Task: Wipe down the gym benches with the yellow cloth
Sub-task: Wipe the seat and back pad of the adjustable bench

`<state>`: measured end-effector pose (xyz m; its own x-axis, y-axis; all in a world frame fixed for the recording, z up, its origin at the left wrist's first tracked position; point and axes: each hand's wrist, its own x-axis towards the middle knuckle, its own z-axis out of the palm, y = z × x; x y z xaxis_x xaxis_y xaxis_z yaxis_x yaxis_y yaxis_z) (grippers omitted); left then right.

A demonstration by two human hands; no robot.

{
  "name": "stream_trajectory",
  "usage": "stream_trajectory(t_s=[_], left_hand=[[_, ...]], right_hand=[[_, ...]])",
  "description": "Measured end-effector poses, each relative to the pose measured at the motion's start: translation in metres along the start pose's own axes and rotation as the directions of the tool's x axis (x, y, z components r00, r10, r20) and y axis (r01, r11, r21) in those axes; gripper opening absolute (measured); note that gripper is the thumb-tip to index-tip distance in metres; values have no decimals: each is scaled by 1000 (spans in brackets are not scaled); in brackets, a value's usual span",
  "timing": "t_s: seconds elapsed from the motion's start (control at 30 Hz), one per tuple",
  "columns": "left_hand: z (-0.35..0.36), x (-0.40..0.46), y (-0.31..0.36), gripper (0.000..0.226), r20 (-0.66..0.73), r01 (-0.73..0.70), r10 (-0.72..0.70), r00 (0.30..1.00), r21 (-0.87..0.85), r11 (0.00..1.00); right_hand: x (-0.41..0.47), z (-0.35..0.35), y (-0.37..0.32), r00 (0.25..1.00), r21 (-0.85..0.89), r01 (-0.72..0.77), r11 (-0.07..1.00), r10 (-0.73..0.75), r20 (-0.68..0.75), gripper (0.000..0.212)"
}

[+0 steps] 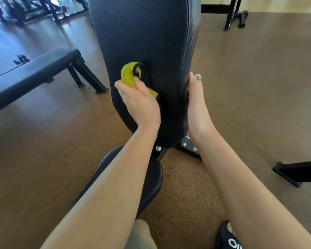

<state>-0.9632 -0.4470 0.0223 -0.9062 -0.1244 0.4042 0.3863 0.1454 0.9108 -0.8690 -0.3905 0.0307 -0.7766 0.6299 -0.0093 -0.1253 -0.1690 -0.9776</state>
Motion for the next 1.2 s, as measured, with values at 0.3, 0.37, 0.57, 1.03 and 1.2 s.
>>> stream_trajectory(t_s=[0.3,0.37,0.57,1.03,1.2], left_hand=[[15,-6,47,25,53,-422,426,903,-65,904],[13,-7,30,26,41,-334,335,941,-40,942],[-3,-16,-22,16,53,2,-7,999,106,994],[-8,36,10,15,45,-39,36,998,69,997],[-4,37,27,13,56,-180,178,982,45,983]], right_hand=[[-3,-10,-1,996,-11,79,997,-79,35,61],[0,-11,-3,999,4,35,999,-35,35,61],[5,-4,-4,998,-6,-27,1000,27,55,88],[42,36,-74,833,-156,487,859,-511,-212,66],[47,41,-68,750,-266,545,795,-604,-269,60]])
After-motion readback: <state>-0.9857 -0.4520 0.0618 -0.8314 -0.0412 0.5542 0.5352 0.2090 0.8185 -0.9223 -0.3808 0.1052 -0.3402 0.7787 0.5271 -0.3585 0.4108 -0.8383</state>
